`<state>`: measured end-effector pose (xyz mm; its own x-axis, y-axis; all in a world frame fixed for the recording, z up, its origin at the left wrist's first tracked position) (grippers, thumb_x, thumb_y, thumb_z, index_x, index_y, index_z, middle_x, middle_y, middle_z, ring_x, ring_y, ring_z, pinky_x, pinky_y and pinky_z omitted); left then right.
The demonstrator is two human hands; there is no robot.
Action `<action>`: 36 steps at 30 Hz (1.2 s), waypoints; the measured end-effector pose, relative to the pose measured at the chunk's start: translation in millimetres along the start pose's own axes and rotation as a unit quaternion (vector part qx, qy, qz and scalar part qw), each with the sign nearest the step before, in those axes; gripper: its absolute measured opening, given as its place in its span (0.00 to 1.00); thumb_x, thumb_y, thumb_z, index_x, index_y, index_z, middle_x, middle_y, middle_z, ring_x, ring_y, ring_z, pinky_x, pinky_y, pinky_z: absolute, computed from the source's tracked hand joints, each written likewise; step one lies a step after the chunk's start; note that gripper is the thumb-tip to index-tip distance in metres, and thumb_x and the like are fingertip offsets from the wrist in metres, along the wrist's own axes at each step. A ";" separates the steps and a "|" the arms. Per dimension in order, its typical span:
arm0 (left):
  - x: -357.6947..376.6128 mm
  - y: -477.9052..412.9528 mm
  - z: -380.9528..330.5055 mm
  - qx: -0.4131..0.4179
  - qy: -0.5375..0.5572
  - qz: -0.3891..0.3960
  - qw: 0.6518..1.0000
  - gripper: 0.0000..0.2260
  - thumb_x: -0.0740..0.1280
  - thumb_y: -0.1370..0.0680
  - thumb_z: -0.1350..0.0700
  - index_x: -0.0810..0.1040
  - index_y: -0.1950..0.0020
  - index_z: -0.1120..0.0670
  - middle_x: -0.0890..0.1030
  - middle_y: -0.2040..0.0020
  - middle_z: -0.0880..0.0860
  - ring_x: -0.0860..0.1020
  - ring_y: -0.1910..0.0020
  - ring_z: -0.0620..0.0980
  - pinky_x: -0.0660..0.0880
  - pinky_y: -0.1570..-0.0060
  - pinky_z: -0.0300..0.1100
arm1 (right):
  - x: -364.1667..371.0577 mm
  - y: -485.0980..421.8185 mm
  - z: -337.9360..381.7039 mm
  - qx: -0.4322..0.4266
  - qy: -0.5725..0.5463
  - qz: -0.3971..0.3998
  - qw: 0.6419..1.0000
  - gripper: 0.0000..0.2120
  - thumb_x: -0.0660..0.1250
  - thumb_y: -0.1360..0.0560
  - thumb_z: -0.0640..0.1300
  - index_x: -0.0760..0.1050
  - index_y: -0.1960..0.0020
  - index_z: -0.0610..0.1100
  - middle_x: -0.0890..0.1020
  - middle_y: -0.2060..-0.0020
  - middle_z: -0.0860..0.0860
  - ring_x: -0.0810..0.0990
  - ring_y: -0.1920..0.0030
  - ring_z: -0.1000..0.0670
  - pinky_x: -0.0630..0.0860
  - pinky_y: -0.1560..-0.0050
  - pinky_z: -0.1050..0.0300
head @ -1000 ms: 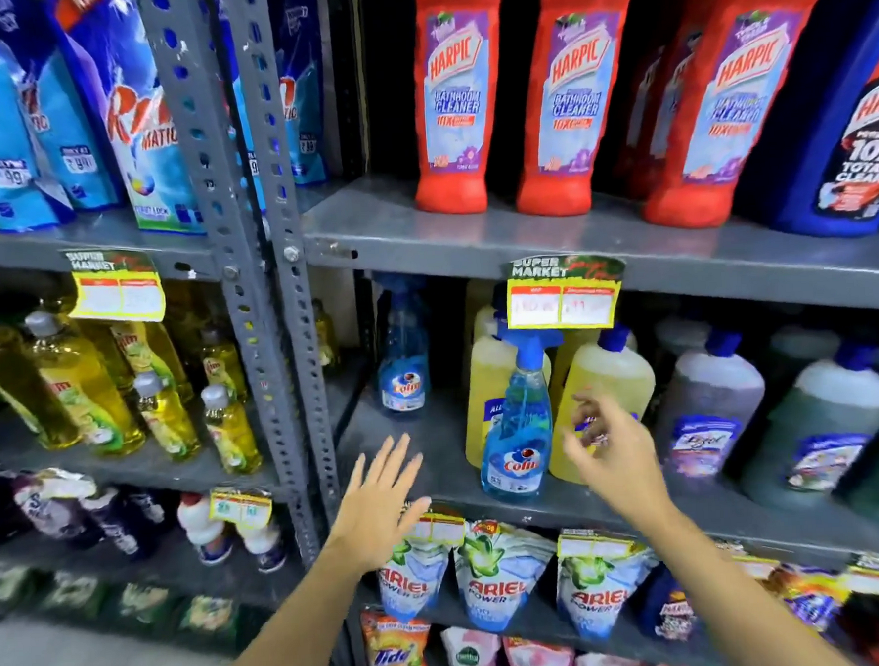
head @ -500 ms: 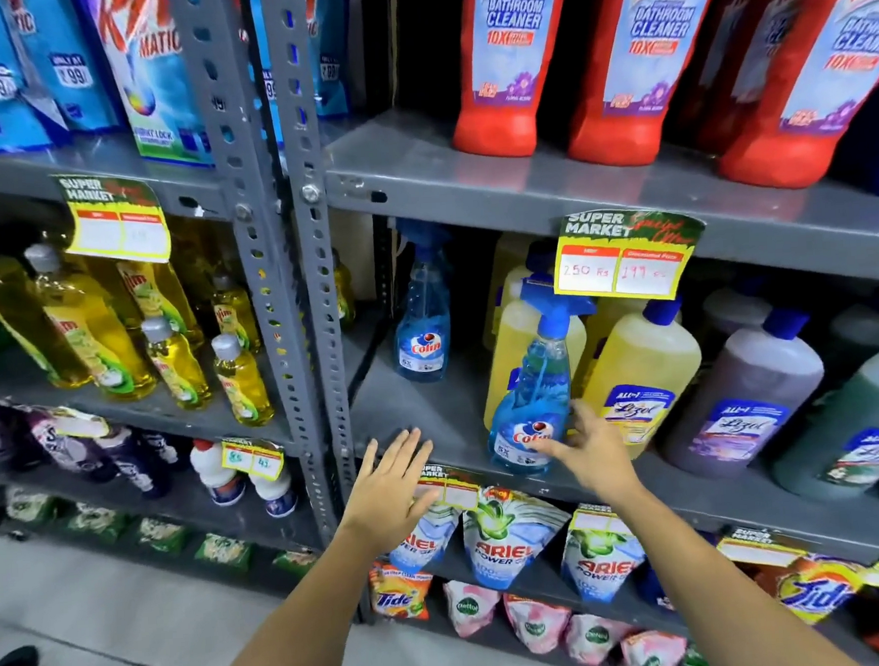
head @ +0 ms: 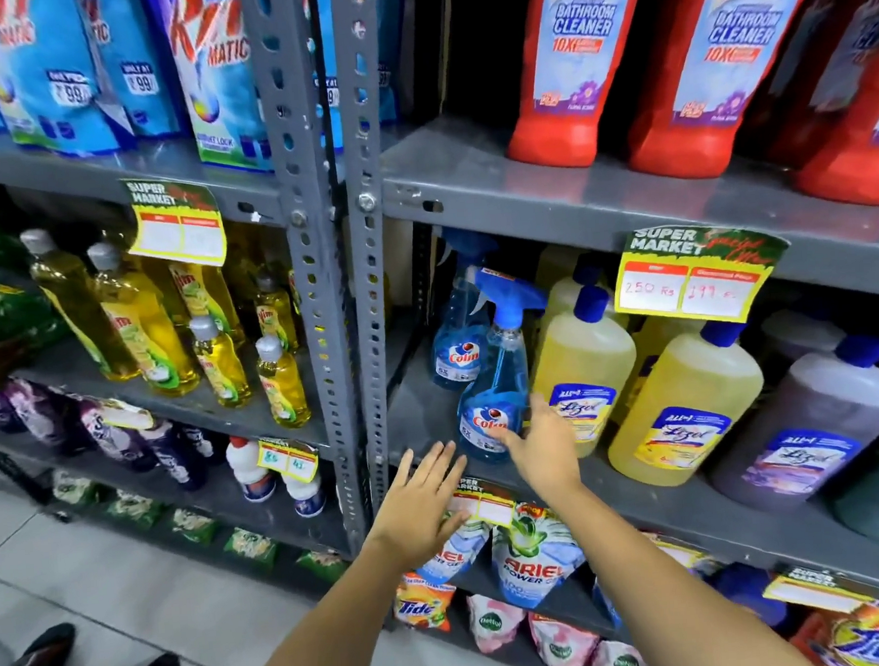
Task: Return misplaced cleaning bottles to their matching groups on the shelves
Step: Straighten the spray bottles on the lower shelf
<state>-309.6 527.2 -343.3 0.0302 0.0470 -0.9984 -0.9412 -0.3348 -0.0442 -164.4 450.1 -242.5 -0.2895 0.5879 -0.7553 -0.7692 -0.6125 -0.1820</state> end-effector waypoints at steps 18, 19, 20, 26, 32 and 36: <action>-4.4 2.3 -0.8 0.001 -0.023 0.017 1.000 0.31 0.43 0.18 0.37 0.39 0.21 0.53 0.42 0.20 0.55 0.39 0.22 0.52 0.40 0.25 0.57 | 31.2 -33.9 25.8 0.000 -0.067 0.088 0.994 0.23 0.76 0.29 0.44 0.68 0.41 0.43 0.82 0.42 0.44 0.82 0.43 0.45 0.80 0.46 0.46; -4.5 2.5 -1.0 0.001 -0.023 0.017 1.000 0.31 0.43 0.18 0.37 0.39 0.21 0.53 0.42 0.20 0.55 0.39 0.22 0.52 0.40 0.25 0.58 | 31.9 -34.1 26.0 0.003 -0.070 0.085 0.994 0.23 0.76 0.29 0.44 0.68 0.41 0.43 0.82 0.41 0.44 0.82 0.43 0.45 0.81 0.46 0.46; -4.5 2.7 -1.3 0.001 -0.026 0.017 1.000 0.31 0.42 0.18 0.37 0.39 0.21 0.53 0.42 0.20 0.55 0.39 0.22 0.53 0.40 0.25 0.57 | 32.7 -34.5 26.7 0.005 -0.073 0.084 0.994 0.23 0.76 0.29 0.44 0.68 0.41 0.43 0.82 0.41 0.44 0.82 0.43 0.45 0.81 0.46 0.47; -5.5 2.7 -0.7 -0.001 -0.035 0.016 0.999 0.31 0.42 0.18 0.37 0.39 0.21 0.53 0.42 0.20 0.54 0.39 0.22 0.52 0.39 0.25 0.56 | 40.9 -37.8 33.7 0.010 -0.079 0.090 0.993 0.23 0.76 0.29 0.43 0.68 0.40 0.43 0.81 0.40 0.44 0.81 0.40 0.44 0.80 0.44 0.47; -4.2 2.7 1.5 -0.001 -0.036 0.012 0.999 0.31 0.42 0.18 0.37 0.38 0.22 0.52 0.42 0.20 0.53 0.39 0.23 0.52 0.39 0.25 0.56 | 44.8 -38.6 33.7 0.010 -0.090 0.098 0.991 0.24 0.75 0.29 0.43 0.68 0.38 0.43 0.81 0.40 0.44 0.81 0.41 0.45 0.80 0.44 0.48; -3.4 1.9 1.6 -0.005 -0.035 0.009 0.999 0.30 0.41 0.18 0.37 0.37 0.22 0.51 0.41 0.20 0.53 0.38 0.23 0.51 0.38 0.25 0.56 | 47.6 -40.0 34.9 0.009 -0.100 0.106 0.989 0.25 0.75 0.29 0.43 0.68 0.37 0.42 0.81 0.40 0.44 0.81 0.41 0.46 0.80 0.43 0.47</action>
<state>-312.1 528.0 -340.0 -0.0117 0.1069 -0.9942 -0.9380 -0.3456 -0.0261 -167.3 521.0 -249.1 -0.5511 0.5401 -0.6360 -0.6883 -0.7251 -0.0194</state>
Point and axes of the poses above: each hand's wrist, its own y-axis away from the middle knuckle, its own x-axis out of the palm, z = x × y, the point moved 8 cm from there along -y, towards the middle knuckle
